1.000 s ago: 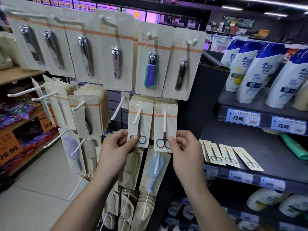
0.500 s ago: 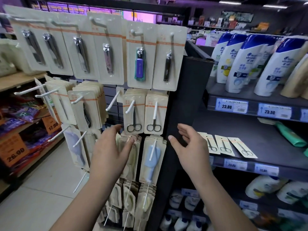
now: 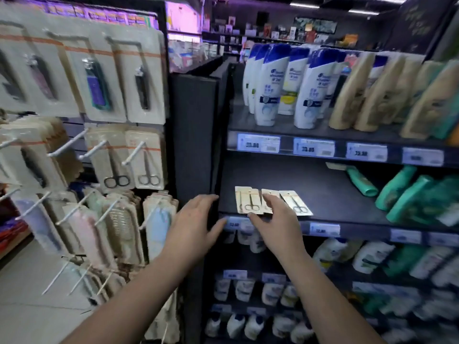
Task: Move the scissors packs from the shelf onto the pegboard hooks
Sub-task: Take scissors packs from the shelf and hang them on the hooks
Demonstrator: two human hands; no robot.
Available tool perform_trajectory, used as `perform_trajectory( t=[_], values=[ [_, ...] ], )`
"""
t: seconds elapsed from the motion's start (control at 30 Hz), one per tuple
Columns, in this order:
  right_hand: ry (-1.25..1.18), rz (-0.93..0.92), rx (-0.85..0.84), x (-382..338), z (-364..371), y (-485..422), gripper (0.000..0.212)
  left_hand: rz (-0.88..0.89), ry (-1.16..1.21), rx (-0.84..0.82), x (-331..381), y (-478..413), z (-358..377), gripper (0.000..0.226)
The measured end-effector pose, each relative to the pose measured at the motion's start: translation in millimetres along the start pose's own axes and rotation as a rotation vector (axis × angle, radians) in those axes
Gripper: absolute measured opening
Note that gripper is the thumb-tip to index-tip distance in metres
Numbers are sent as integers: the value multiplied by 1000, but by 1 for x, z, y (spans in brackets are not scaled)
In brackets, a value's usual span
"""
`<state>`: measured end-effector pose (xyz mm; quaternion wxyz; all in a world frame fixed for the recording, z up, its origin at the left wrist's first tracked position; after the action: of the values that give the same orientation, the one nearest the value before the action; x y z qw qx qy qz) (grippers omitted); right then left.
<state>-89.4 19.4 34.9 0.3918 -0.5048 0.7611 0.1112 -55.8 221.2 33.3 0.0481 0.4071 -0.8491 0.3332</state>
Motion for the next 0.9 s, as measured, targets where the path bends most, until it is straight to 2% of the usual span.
perform_trajectory(
  t=[0.2,0.37,0.6,0.9],
  values=[
    [62,93,-16,82,-53,-34,55,-103,12,-43,37,-43,65,52],
    [119,90,-67,124,-71,-72,53,-261,10,-58,45,-70,111,51],
    [182,144,-182,135,-53,-113,50,-478,12,-50,48,-91,139,52],
    [256,233,-179,141,-31,-129,51,-570,13,-34,37,-97,155,48]
  ],
)
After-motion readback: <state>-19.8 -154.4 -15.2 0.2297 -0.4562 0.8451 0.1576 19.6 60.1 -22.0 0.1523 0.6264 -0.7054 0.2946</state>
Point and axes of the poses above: each hand's wrist, its own y-axis away from the middle knuckle, its own z-axis out of the palm, x = y × z, the point moved 2 cm from there along -y, towards the middle knuckle, and after that the axes turned 9 degrees about z, right-handed, at the moved point
